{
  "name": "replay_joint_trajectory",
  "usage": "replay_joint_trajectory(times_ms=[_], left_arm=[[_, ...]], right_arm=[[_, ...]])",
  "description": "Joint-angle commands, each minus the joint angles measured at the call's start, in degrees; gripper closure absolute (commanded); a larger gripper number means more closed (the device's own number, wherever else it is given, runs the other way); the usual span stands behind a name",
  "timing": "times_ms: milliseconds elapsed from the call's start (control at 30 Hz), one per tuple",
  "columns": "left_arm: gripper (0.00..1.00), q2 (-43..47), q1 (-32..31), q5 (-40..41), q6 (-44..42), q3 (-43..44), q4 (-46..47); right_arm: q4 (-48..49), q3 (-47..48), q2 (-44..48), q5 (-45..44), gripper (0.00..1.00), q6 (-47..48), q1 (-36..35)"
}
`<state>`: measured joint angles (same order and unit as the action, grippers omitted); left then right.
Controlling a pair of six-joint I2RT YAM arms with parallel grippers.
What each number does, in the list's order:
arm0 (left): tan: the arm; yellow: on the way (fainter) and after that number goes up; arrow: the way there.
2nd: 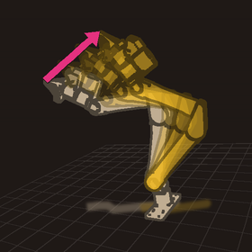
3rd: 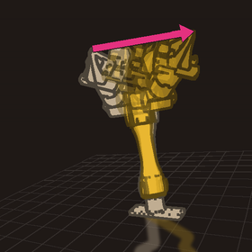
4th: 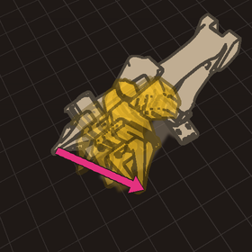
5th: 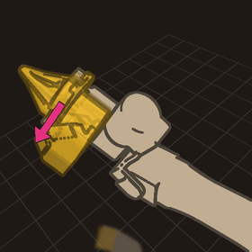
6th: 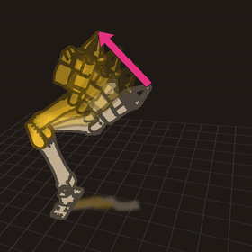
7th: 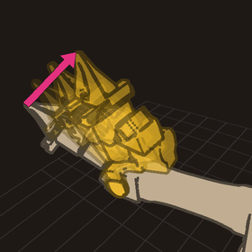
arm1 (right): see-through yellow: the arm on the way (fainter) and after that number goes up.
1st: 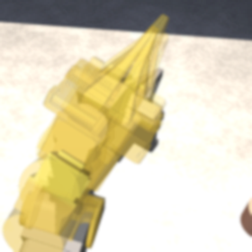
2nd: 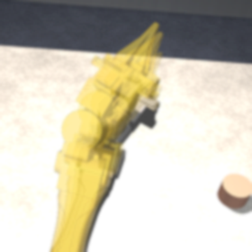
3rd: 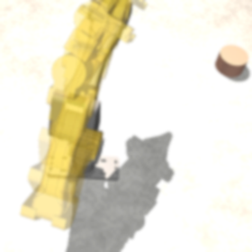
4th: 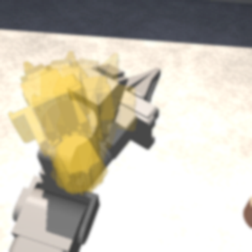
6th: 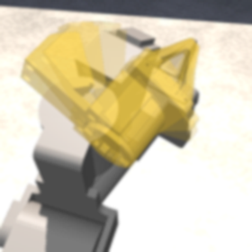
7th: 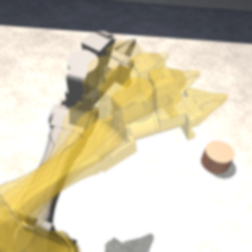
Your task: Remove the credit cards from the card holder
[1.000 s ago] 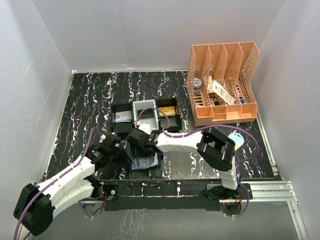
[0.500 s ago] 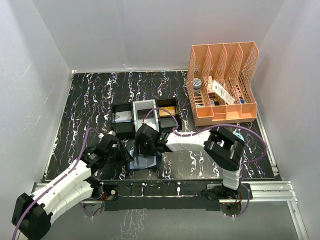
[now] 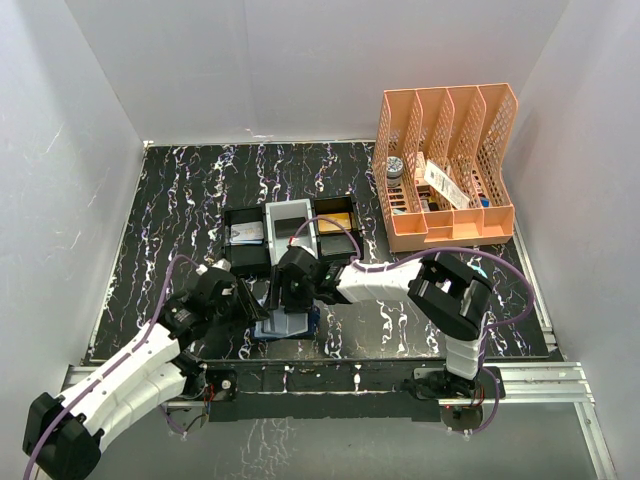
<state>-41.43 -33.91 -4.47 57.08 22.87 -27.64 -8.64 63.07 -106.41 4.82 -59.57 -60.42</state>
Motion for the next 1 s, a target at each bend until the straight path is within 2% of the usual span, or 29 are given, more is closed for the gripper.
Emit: replay_joint_trajectory(times_ms=[0, 167, 367, 733, 967], left_arm=[[0.55, 2.69, 0.16, 1.72, 1.92, 1.09, -3.41], [0.57, 6.03, 0.16, 4.78, 3.68, 1.78, -6.19], [0.62, 3.56, 0.16, 3.27, 3.72, 0.36, -4.22], [0.61, 1.38, 0.12, -1.81, 3.37, -3.02, 3.31], [0.62, 1.26, 0.1, -0.3, 4.16, -2.83, 1.05]], right_arm=[[0.03, -2.53, -0.4, 0.91, 0.45, -0.63, 0.31], [0.55, -3.0, -0.34, 1.36, 0.45, -0.72, 0.65], [0.82, -3.46, -0.04, 1.59, 0.45, -0.81, 0.92], [1.94, -4.31, 0.31, 2.55, 0.45, -0.9, 1.1], [2.27, -4.87, 0.63, 2.78, 0.45, -1.05, 1.28]])
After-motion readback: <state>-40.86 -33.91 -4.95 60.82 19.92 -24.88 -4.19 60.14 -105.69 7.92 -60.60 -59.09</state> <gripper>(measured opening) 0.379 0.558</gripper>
